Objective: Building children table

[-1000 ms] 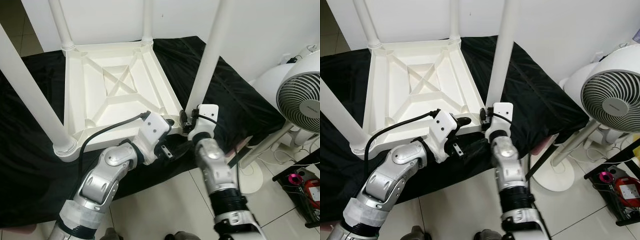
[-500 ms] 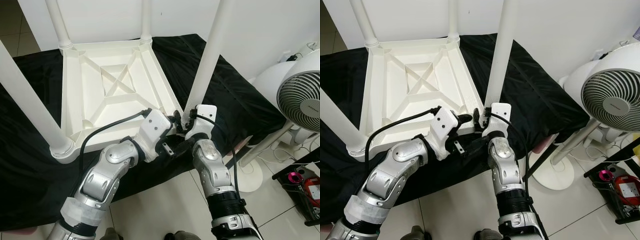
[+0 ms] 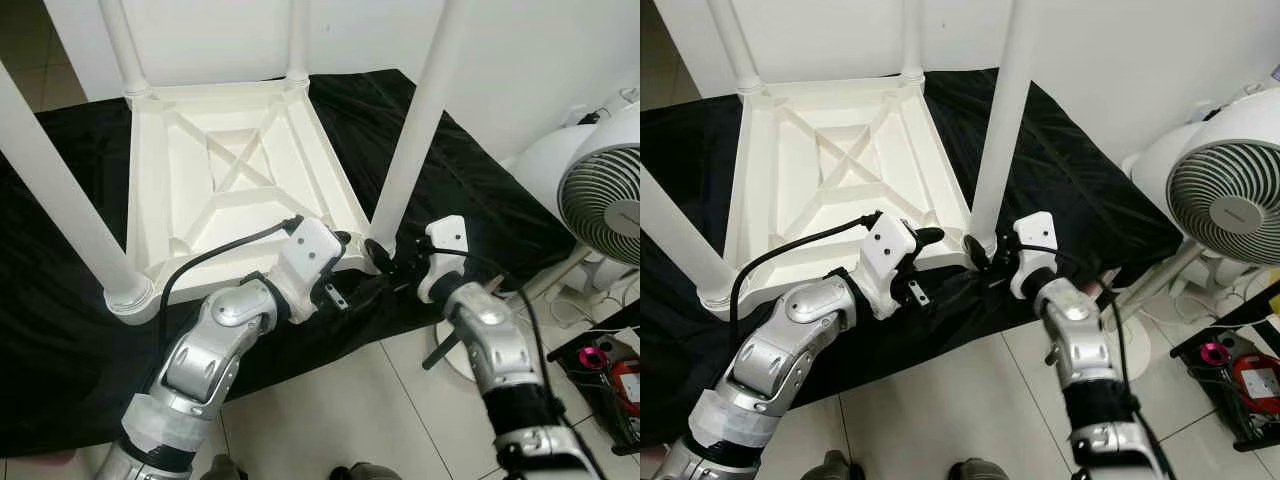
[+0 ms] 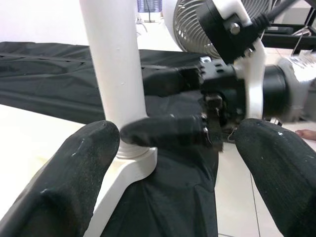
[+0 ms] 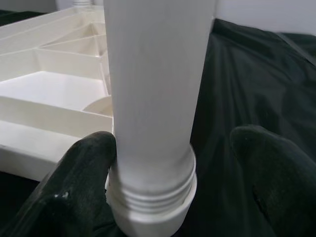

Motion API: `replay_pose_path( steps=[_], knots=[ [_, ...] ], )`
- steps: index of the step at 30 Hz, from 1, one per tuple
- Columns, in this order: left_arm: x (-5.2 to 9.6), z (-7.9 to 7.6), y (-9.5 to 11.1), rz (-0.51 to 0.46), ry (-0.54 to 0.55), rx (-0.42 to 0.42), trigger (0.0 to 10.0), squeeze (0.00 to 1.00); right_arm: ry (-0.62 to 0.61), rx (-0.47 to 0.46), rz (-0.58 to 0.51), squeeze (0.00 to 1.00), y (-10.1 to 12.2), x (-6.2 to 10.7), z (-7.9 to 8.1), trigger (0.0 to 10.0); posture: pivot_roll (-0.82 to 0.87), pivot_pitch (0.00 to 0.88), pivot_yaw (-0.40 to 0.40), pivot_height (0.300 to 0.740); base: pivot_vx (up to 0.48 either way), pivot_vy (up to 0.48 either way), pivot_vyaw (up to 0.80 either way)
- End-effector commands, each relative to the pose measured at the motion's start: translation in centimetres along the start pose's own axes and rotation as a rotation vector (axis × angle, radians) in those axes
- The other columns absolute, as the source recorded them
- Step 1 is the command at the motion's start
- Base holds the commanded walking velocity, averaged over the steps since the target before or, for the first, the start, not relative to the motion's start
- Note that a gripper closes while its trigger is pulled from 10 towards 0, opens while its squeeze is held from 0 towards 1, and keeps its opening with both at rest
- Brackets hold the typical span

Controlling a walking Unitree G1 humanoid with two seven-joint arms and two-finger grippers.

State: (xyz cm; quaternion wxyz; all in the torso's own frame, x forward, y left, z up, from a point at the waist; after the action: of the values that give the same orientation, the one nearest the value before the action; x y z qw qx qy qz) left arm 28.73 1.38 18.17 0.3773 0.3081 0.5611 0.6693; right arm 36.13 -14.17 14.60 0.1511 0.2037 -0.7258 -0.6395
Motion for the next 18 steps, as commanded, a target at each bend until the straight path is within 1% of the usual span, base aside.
replay_pose_path(
  steps=[1,2,5,10,11,12,13,14,15,16,18],
  knots=[
    [-0.1,-0.2,-0.1,-0.002,-0.018,0.007,10.0,0.0,0.017,0.017,-0.006,0.0,0.2,-0.1,-0.4,10.0,-0.08,0.054,-0.019,0.74,0.0,0.0,0.0],
    [-0.1,-0.2,0.0,-0.002,-0.02,0.004,10.0,0.0,0.051,0.042,0.0,0.0,0.5,-0.6,-0.9,10.0,-0.08,0.052,-0.018,0.74,0.0,0.0,0.0],
    [-0.1,-0.1,0.0,-0.003,-0.02,0.003,10.0,0.0,0.081,0.039,0.011,0.0,0.7,-1.0,-1.2,10.0,-0.07,0.051,-0.02,0.74,0.0,0.0,0.0],
    [-0.1,0.0,0.1,-0.005,-0.015,-0.001,10.0,0.0,0.127,0.053,0.024,0.0,0.7,-1.5,-1.0,10.0,-0.07,0.047,-0.021,0.74,0.0,0.0,0.0],
    [-0.1,0.1,0.2,-0.007,-0.013,-0.002,10.0,0.0,0.159,0.059,0.031,0.0,0.6,-1.9,-0.6,10.0,-0.06,0.043,-0.021,0.74,0.0,0.0,0.0],
    [-0.2,0.0,0.2,-0.008,-0.012,-0.004,10.0,0.0,0.192,0.057,0.043,0.0,0.3,-2.4,-0.1,6.7,-0.06,0.042,-0.022,0.74,0.0,0.0,0.0],
    [-0.2,0.0,0.3,-0.009,-0.012,-0.005,10.0,0.0,0.212,0.054,0.051,0.0,0.1,-2.7,0.2,6.7,-0.06,0.042,-0.022,0.74,0.0,0.0,0.0],
    [-0.2,0.0,0.3,-0.009,-0.012,-0.005,10.0,0.0,0.212,0.054,0.051,0.0,0.1,-2.7,0.2,6.7,-0.06,0.042,-0.022,0.74,0.0,0.0,0.0],
    [-0.2,0.0,0.3,-0.01,-0.01,-0.007,10.0,0.0,0.22,0.061,0.064,0.0,-0.2,-2.9,0.5,1.8,-0.06,0.039,-0.024,0.74,0.0,0.0,0.0],
    [-0.2,0.1,0.3,-0.011,-0.007,-0.009,10.0,0.0,0.223,0.062,0.069,0.0,-0.3,-3.0,0.6,0.0,-0.05,0.038,-0.028,0.74,0.0,0.0,0.0],
    [-0.1,0.2,0.4,-0.012,-0.004,-0.01,10.0,0.0,0.225,0.063,0.07,0.0,-0.4,-3.1,0.6,0.0,-0.05,0.038,-0.028,0.74,0.0,0.0,0.0]
  ],
)
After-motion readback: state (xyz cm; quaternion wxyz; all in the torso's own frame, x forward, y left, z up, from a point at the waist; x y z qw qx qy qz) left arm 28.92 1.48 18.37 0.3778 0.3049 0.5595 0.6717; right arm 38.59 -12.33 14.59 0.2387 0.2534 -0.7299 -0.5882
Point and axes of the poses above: a point about 5 cm out from each wrist's last joint towards the gripper, its own x axis pointing back from the gripper into the wrist, its own y axis along the axis of the wrist's last joint, z = x × y, the point moved 4 cm from there along -x, pointing out of the wrist towards the gripper, and after that the axes turned 1 degree about -x, right-handed, at the moved point
